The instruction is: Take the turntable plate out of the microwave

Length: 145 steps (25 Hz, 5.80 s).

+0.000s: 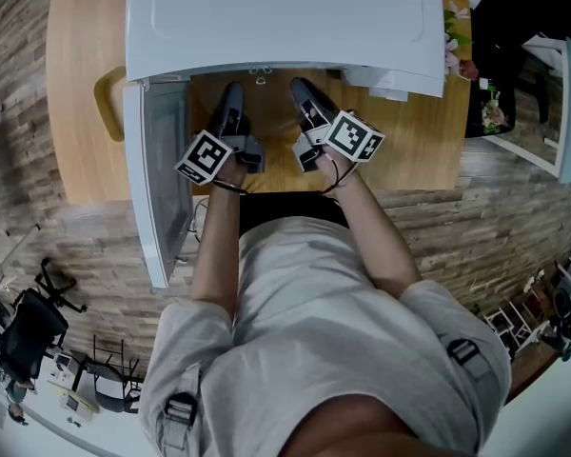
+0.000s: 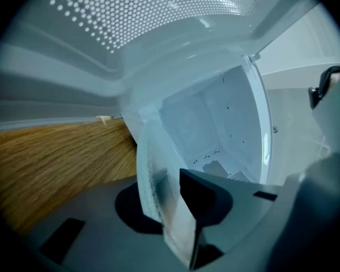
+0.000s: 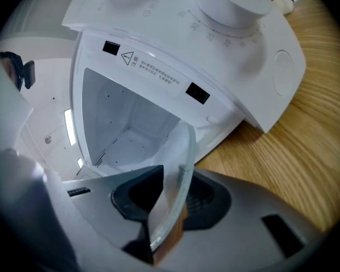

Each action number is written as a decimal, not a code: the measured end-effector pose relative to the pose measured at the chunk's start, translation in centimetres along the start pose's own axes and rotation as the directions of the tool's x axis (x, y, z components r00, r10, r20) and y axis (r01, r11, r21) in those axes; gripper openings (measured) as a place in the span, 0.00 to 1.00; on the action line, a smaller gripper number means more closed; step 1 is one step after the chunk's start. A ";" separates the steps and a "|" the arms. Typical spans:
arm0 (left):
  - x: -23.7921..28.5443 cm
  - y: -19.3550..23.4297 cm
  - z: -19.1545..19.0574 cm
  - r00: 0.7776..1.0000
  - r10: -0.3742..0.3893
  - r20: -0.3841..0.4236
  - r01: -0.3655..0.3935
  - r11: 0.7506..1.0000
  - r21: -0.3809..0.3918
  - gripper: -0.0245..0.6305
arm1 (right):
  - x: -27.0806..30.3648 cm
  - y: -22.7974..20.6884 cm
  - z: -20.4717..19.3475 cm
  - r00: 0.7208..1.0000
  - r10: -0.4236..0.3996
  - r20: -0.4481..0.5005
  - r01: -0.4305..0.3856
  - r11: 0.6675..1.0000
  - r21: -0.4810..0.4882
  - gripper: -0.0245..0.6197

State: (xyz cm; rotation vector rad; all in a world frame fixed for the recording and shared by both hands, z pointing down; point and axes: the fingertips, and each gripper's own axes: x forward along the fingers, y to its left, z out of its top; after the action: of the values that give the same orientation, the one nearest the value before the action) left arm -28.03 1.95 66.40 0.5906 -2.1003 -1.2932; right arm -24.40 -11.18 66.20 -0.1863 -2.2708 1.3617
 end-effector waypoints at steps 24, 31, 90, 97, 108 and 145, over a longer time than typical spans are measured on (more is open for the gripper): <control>-3.6 -0.5 -3.0 1.000 0.020 0.002 -0.020 0.999 0.035 0.19 | -3.9 -0.5 -2.3 0.999 0.013 -0.037 -0.013 1.000 0.014 0.20; -4.3 -0.6 -3.5 1.000 0.016 0.005 -0.016 0.999 0.041 0.19 | -4.7 -0.5 -2.7 0.999 0.017 -0.042 -0.016 1.000 0.009 0.20; -14.3 -11.7 -5.4 0.974 -0.161 -0.157 0.179 0.978 0.110 0.20 | -17.8 9.5 -3.4 0.984 0.077 0.158 -0.048 0.983 -0.177 0.21; -14.4 -13.3 -5.8 0.964 -0.199 -0.180 0.225 0.964 0.139 0.21 | -19.4 10.4 -2.7 0.976 0.088 0.198 -0.048 0.979 -0.199 0.22; -15.8 -18.3 -6.5 0.967 -0.231 -0.105 0.247 0.951 0.188 0.21 | -22.9 13.3 0.3 0.968 0.173 0.181 -0.120 0.954 -0.274 0.22; -15.2 -28.3 -4.3 0.915 -0.401 -0.048 0.396 0.870 0.294 0.21 | -26.1 20.1 7.0 0.905 0.334 0.265 -0.203 0.883 -0.423 0.22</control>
State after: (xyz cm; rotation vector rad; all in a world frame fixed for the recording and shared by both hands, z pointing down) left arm -12.32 -3.10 38.51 1.2047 -2.2825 -1.1923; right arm -7.43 -16.03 37.49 -0.4554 -2.8816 1.1188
